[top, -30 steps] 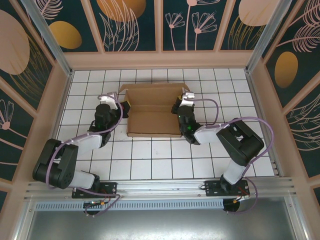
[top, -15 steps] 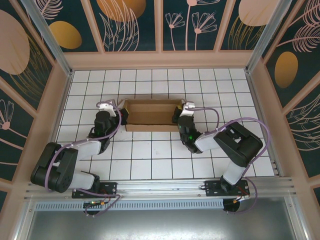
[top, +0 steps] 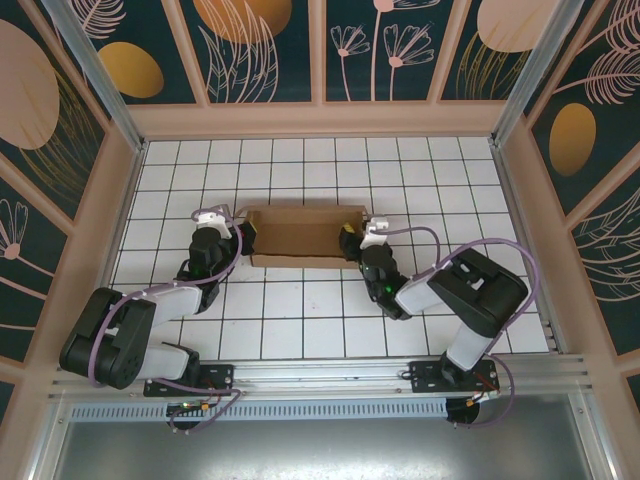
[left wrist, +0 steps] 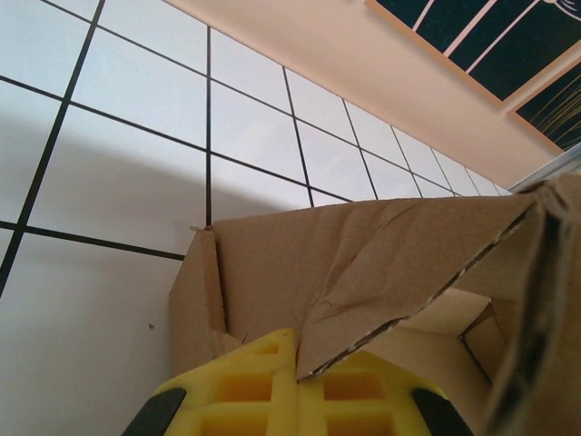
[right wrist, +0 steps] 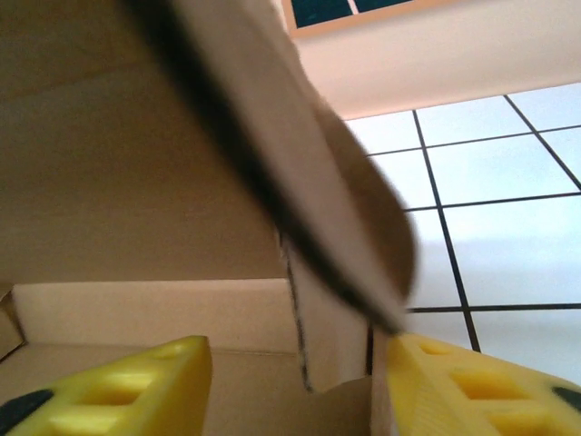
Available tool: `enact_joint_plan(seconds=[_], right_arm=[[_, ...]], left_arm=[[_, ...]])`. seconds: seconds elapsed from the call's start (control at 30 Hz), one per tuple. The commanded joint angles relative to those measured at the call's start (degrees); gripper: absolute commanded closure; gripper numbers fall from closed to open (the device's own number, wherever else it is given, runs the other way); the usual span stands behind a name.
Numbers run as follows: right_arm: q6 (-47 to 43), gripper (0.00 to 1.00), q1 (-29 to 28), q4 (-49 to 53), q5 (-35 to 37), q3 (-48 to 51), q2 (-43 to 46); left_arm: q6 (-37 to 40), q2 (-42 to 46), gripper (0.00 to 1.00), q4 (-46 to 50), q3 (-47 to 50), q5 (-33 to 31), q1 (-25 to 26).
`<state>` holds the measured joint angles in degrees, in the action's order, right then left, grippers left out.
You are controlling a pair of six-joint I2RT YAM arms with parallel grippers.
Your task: Fold the paper box
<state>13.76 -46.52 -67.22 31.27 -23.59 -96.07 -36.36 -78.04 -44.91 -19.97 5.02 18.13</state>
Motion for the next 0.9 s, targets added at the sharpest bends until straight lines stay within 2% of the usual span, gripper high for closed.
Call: enact_joint_plan(seconds=[0.0,0.1,0.2,0.37,0.53,0.73,0.87], right_arm=[[-2.2,0.39,-0.7,-4.4,-3.9,3.2,4.7],[-2.0,0.33,-0.8,-4.4,-7.6,6.7,8.2],[-2.1,0.3,-0.8,-2.1,-10.9,9.2,11.8],[-1.7,0.29,-0.8,-0.3,-14.1,14.2,19.7],[-2.2,0.29,-0.8,6.4,-22.7,17.1,30.3],[-3.1,0.35,-0.8,16.4,-32.6,19.3,48.6],[-3.2,0.4,-0.7,23.5,-33.9,16.5,59.1]], left_arm=[[-1.3,-0.7,1.0,2.9,1.7,-2.2,0.4],[-1.6,-1.8,1.0,1.9,1.4,-2.8,0.7],[-1.9,-3.1,1.0,1.3,0.8,-3.5,0.9],[-2.6,-4.9,1.0,-0.5,0.5,-4.1,1.4],[-2.8,-6.8,1.0,-1.8,-0.8,-4.3,1.5],[-3.0,-9.9,1.0,-5.1,-2.2,-3.9,1.6],[-3.9,-13.2,1.0,-8.6,-3.7,-3.8,2.5]])
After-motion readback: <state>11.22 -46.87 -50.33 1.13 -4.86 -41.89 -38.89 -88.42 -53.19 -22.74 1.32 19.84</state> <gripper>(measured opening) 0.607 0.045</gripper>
